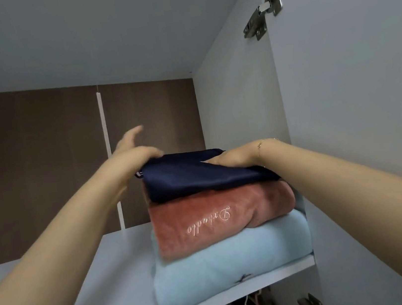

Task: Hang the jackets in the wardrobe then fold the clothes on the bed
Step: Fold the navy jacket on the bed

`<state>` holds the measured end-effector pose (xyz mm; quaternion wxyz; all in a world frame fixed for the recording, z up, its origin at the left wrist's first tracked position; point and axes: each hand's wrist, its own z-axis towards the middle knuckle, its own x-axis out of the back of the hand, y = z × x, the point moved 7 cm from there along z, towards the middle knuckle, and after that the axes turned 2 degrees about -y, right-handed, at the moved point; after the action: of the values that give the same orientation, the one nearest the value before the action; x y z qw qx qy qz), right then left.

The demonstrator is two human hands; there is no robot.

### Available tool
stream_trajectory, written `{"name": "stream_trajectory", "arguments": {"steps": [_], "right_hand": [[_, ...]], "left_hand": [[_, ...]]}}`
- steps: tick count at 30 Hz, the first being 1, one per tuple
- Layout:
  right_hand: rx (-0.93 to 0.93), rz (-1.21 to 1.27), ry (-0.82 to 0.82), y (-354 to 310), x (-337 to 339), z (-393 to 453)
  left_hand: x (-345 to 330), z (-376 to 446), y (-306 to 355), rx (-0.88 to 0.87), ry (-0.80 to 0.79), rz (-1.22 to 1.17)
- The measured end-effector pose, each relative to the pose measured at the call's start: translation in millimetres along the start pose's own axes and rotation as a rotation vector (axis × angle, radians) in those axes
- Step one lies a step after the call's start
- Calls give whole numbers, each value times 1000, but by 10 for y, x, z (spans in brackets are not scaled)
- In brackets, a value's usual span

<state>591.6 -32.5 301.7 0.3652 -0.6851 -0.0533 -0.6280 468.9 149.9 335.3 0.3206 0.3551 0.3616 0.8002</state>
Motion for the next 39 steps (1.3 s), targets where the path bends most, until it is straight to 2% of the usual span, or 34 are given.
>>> {"name": "stream_trajectory", "arguments": {"steps": [1, 3, 5, 9, 12, 15, 18, 20, 23, 27, 29, 33, 39], "right_hand": [[-13, 2, -12, 9, -2, -6], [-65, 17, -23, 38, -10, -14], [-147, 18, -32, 104, -35, -30], [-173, 5, -67, 131, -125, -85], [-117, 31, -4, 22, -128, -182], [-25, -51, 51, -104, -75, -394], [11, -89, 194, -173, 27, -704], [39, -18, 311, -189, 83, -958], [77, 189, 452, -151, 50, -1418], [112, 452, 647, -22, -114, -2069], [87, 509, 695, 64, -253, -2404], [55, 606, 804, 222, -496, -3251], [-46, 596, 996, 359, -853, -5050]], "left_hand": [[-147, -55, 124, -42, -149, 108], [-467, -209, 85, 86, -486, 299], [-594, -289, -114, 194, -651, 447], [-638, -212, -298, 242, -662, 369], [-608, -214, -304, 257, -651, 359], [-542, -227, -280, 234, -605, 372], [-453, -200, -271, 199, -561, 428], [-438, -217, -188, 113, -548, 484], [-484, -416, 162, -204, -449, 583], [-542, -868, 491, -424, -297, 397], [-597, -1175, 581, -472, -308, 219], [-873, -1902, 710, -388, -532, -237], [-1532, -3319, 1055, -311, -920, -557]]}}
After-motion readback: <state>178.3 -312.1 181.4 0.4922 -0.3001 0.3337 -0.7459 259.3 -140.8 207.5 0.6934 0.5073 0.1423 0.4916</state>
